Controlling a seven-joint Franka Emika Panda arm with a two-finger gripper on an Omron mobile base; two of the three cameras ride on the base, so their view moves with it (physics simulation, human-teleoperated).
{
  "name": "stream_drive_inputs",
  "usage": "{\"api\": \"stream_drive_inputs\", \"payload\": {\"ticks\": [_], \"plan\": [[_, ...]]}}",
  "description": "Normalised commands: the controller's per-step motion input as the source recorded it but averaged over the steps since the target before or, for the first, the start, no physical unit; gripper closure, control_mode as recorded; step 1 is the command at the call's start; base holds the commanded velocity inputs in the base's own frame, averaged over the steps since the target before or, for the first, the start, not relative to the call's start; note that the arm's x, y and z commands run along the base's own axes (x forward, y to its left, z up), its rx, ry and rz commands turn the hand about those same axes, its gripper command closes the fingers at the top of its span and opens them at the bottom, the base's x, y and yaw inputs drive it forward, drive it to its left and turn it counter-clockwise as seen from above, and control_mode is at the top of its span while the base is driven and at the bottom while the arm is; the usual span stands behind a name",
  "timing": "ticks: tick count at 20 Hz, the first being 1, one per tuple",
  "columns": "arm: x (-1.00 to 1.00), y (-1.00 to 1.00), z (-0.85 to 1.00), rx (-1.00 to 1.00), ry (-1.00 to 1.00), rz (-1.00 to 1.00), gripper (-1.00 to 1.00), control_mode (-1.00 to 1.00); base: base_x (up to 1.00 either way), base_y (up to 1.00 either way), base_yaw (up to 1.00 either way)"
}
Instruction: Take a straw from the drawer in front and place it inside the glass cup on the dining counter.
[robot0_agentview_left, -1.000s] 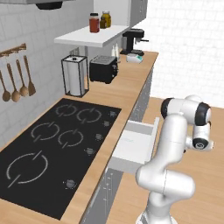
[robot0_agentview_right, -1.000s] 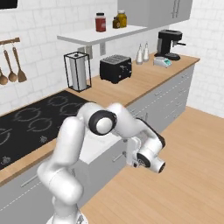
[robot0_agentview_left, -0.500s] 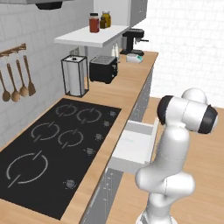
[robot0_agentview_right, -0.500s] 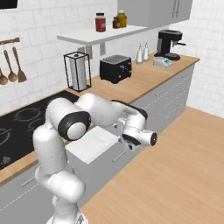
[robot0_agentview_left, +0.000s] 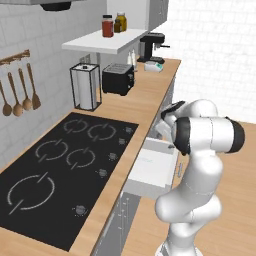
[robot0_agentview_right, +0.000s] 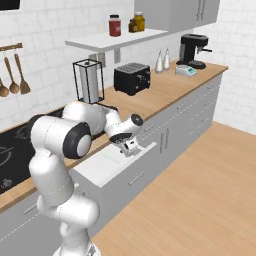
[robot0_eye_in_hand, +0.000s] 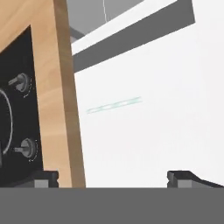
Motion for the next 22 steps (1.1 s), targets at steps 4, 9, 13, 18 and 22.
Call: {"api": "stream_drive_inputs", "payload": {"ticks": [4,9,13,18,22], "plan": [[0.46,0.17,-0.28,-0.24,0.19,0.14,-1.0,-1.0,0.0,0.0,0.0],[0.26,-0.01,-0.44,-0.14,0.08,0.23,-1.0,-1.0,0.0,0.0,0.0],[0.04,-0.12,-0.45,-0.05,0.0,0.25,-1.0,-1.0,0.0,0.0,0.0],[-0.01,-0.26,-0.42,-0.02,0.0,0.2,-1.0,-1.0,0.0,0.0,0.0],[-0.18,-0.43,-0.33,0.0,0.0,0.11,-1.0,-1.0,0.0,0.0,0.0]]}}
